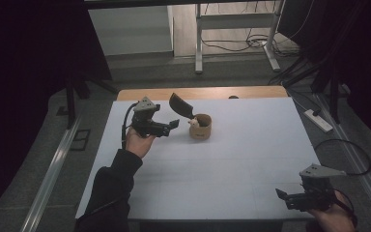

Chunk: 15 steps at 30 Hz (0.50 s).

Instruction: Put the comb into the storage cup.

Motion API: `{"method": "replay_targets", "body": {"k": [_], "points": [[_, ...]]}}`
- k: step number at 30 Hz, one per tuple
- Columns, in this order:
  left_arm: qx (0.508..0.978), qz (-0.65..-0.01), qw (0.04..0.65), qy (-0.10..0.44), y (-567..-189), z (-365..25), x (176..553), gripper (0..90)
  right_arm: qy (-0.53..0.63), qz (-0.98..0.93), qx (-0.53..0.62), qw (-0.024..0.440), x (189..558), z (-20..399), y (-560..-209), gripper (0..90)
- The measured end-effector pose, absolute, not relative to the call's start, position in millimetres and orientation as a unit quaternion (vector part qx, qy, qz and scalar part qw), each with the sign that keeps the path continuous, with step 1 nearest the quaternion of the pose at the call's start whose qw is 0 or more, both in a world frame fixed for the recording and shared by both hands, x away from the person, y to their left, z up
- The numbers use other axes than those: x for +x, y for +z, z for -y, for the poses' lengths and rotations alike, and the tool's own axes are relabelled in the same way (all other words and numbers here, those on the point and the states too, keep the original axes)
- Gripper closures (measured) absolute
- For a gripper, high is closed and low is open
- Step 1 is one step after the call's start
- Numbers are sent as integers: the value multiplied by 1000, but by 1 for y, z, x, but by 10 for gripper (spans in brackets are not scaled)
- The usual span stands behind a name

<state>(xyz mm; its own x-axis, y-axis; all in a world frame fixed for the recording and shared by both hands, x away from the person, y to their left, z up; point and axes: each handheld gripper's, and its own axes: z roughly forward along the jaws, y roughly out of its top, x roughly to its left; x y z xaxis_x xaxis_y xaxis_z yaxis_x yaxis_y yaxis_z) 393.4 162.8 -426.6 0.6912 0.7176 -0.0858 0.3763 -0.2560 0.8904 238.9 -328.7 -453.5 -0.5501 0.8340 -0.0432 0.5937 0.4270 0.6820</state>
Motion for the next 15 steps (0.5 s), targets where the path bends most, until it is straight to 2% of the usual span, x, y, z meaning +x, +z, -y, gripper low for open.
{"method": "replay_targets", "body": {"k": [15], "points": [[776, -356, 488, 181, -429, -164, 387, 0, 314, -823, 432, 193, 238, 328, -453, 0]]}}
